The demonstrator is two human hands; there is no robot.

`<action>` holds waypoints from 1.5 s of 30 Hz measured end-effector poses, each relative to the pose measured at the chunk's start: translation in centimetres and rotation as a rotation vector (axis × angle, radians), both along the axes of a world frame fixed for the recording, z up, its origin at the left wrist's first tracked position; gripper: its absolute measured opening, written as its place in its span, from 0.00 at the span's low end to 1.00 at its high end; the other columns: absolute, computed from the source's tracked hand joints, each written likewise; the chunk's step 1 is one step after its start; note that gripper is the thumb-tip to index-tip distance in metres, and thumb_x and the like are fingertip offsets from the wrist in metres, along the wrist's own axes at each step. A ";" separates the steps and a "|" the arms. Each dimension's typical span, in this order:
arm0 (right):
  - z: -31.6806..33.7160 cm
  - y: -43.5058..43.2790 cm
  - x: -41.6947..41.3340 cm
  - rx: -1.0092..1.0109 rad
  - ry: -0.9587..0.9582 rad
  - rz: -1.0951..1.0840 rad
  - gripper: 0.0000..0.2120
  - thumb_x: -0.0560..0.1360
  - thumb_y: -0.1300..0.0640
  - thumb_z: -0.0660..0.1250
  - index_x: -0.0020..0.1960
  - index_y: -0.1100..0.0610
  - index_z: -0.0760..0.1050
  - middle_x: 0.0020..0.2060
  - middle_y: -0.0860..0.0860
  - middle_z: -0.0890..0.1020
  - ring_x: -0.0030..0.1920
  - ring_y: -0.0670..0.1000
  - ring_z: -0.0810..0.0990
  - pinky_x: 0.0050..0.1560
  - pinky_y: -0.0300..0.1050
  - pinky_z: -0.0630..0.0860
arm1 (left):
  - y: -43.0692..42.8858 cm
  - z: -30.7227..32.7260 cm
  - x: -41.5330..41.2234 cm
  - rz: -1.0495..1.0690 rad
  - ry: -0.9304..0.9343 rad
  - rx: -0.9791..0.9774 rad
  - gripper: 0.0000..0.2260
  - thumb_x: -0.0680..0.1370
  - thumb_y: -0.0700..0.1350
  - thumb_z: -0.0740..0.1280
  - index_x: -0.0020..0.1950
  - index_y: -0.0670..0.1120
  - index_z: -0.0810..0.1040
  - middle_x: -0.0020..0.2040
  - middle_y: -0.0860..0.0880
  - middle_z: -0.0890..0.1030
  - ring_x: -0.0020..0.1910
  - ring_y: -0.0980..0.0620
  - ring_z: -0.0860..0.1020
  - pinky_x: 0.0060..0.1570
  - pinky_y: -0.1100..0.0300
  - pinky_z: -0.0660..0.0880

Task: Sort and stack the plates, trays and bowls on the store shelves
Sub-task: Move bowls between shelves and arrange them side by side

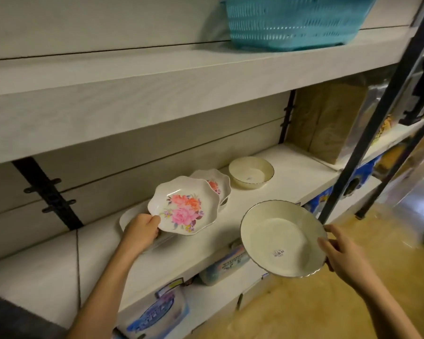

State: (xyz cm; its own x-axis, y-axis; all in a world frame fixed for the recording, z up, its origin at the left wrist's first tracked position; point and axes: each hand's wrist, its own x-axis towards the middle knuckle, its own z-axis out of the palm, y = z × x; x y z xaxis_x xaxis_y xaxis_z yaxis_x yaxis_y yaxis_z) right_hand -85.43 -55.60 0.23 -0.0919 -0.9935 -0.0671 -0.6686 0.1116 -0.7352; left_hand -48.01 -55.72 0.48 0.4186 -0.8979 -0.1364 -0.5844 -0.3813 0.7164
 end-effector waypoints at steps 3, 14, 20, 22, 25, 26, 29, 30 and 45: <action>-0.1 -3.3 -1.0 0.021 -0.010 0.042 0.14 0.79 0.57 0.58 0.64 0.56 0.69 0.32 0.55 0.79 0.30 0.51 0.74 0.31 0.44 0.71 | -2.8 -0.6 -0.7 0.036 0.009 0.007 0.17 0.77 0.41 0.58 0.27 0.44 0.68 0.26 0.47 0.71 0.32 0.47 0.70 0.32 0.57 0.62; 1.2 -16.9 -5.2 0.055 0.057 0.265 0.16 0.79 0.57 0.58 0.66 0.57 0.66 0.34 0.51 0.79 0.33 0.51 0.78 0.36 0.44 0.75 | -11.5 -2.6 -4.7 0.171 -0.125 0.137 0.18 0.79 0.47 0.57 0.46 0.33 0.78 0.50 0.32 0.81 0.50 0.36 0.79 0.46 0.51 0.73; 1.7 -21.4 -7.0 0.038 0.082 0.330 0.25 0.71 0.33 0.54 0.58 0.48 0.68 0.31 0.48 0.79 0.33 0.49 0.80 0.39 0.47 0.78 | -13.7 -2.5 -5.1 0.170 -0.153 0.267 0.18 0.80 0.46 0.56 0.47 0.32 0.76 0.49 0.29 0.78 0.41 0.41 0.78 0.38 0.56 0.66; 1.3 -22.8 -7.3 0.050 0.102 0.342 0.17 0.75 0.41 0.56 0.58 0.50 0.68 0.32 0.46 0.80 0.36 0.52 0.82 0.46 0.56 0.80 | -14.0 -2.8 -5.1 0.175 -0.180 0.305 0.18 0.80 0.48 0.56 0.45 0.34 0.77 0.49 0.30 0.79 0.41 0.42 0.77 0.38 0.59 0.64; 0.2 -24.7 -7.4 0.046 0.100 0.366 0.12 0.79 0.57 0.58 0.62 0.54 0.68 0.33 0.46 0.80 0.38 0.51 0.81 0.49 0.56 0.79 | -14.2 -3.1 -5.5 0.190 -0.264 0.323 0.19 0.80 0.50 0.56 0.48 0.35 0.77 0.54 0.34 0.79 0.53 0.39 0.78 0.46 0.56 0.69; -0.2 -25.2 -7.3 0.051 0.094 0.377 0.12 0.79 0.58 0.57 0.62 0.55 0.68 0.34 0.45 0.79 0.38 0.51 0.81 0.47 0.54 0.79 | -14.1 -3.1 -5.7 0.204 -0.293 0.310 0.19 0.80 0.50 0.56 0.52 0.35 0.77 0.56 0.35 0.79 0.55 0.39 0.77 0.50 0.55 0.70; -0.6 -26.8 -6.6 0.067 0.059 0.395 0.13 0.79 0.58 0.57 0.63 0.57 0.67 0.34 0.45 0.78 0.36 0.51 0.79 0.39 0.45 0.77 | -13.4 -2.9 -6.6 0.261 -0.391 0.270 0.19 0.80 0.52 0.54 0.56 0.38 0.75 0.58 0.37 0.78 0.57 0.40 0.75 0.55 0.53 0.70; -0.7 -27.3 -6.4 0.066 0.049 0.393 0.14 0.79 0.58 0.57 0.64 0.58 0.67 0.34 0.46 0.78 0.35 0.50 0.78 0.37 0.43 0.75 | -13.2 -2.8 -6.9 0.271 -0.432 0.263 0.18 0.80 0.52 0.54 0.55 0.39 0.75 0.57 0.38 0.79 0.57 0.40 0.76 0.55 0.52 0.70; -5.0 -35.0 1.7 0.036 0.086 0.379 0.15 0.79 0.61 0.55 0.63 0.64 0.66 0.39 0.62 0.83 0.37 0.59 0.80 0.43 0.48 0.73 | -4.8 -0.4 -10.0 0.360 -0.616 0.251 0.16 0.81 0.51 0.53 0.59 0.45 0.74 0.56 0.45 0.81 0.51 0.49 0.78 0.47 0.61 0.72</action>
